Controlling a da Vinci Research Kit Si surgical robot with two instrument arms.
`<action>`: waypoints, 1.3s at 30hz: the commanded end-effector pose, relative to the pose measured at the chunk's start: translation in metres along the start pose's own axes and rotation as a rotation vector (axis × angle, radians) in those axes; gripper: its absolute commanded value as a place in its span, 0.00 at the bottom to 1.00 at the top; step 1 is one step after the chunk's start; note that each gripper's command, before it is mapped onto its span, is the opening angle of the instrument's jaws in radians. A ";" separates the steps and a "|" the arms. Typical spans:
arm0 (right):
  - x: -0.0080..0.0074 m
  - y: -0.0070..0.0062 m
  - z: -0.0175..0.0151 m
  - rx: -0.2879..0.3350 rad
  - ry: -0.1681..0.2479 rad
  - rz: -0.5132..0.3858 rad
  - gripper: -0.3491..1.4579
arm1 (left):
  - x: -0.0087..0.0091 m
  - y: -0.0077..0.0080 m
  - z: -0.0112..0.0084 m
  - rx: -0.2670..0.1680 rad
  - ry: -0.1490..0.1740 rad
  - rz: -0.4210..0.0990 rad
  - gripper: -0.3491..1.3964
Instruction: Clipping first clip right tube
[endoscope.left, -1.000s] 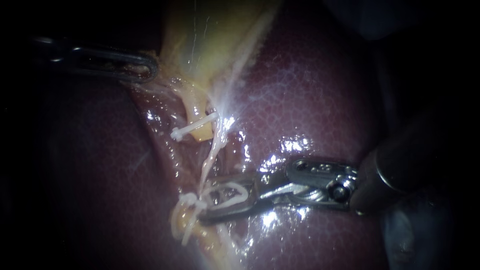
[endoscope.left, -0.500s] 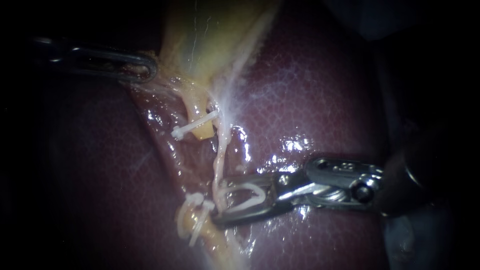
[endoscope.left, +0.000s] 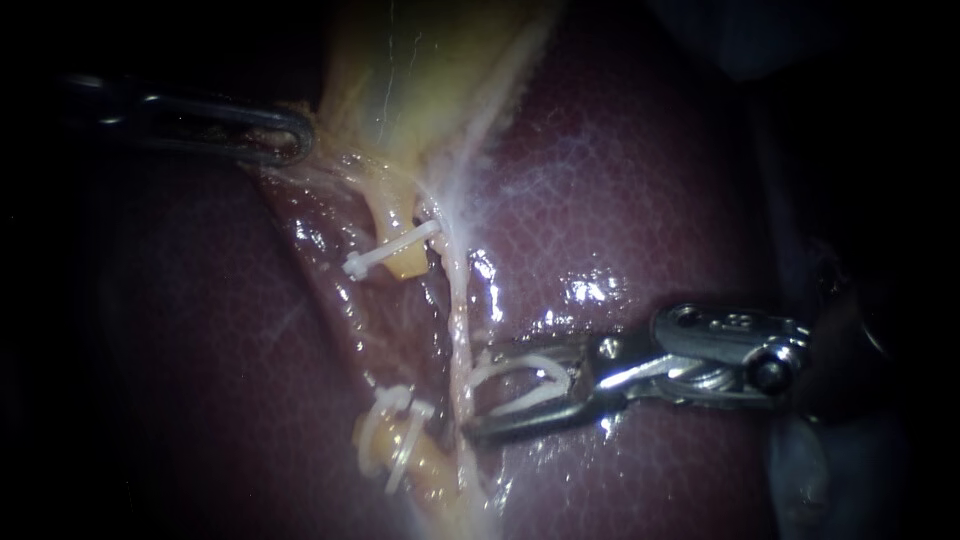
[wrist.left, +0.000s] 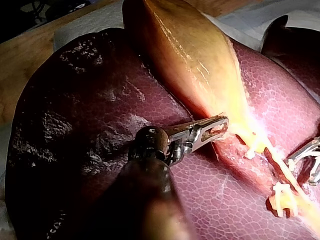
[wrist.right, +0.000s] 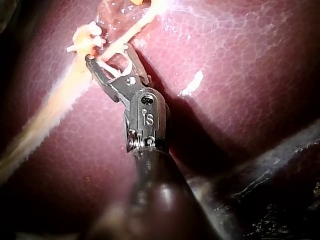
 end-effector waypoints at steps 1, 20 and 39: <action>-0.0002 0.0003 0.0000 -0.002 0.000 0.000 0.47 | 0.0000 0.0000 0.0000 0.000 0.000 0.000 0.00; -0.0020 0.0030 0.0043 0.130 0.105 0.069 0.47 | 0.0001 0.0001 0.0001 -0.001 0.000 0.001 0.00; 0.0010 -0.0036 0.0044 0.355 0.193 0.159 0.47 | 0.0002 0.0001 0.0001 0.000 0.000 0.001 0.00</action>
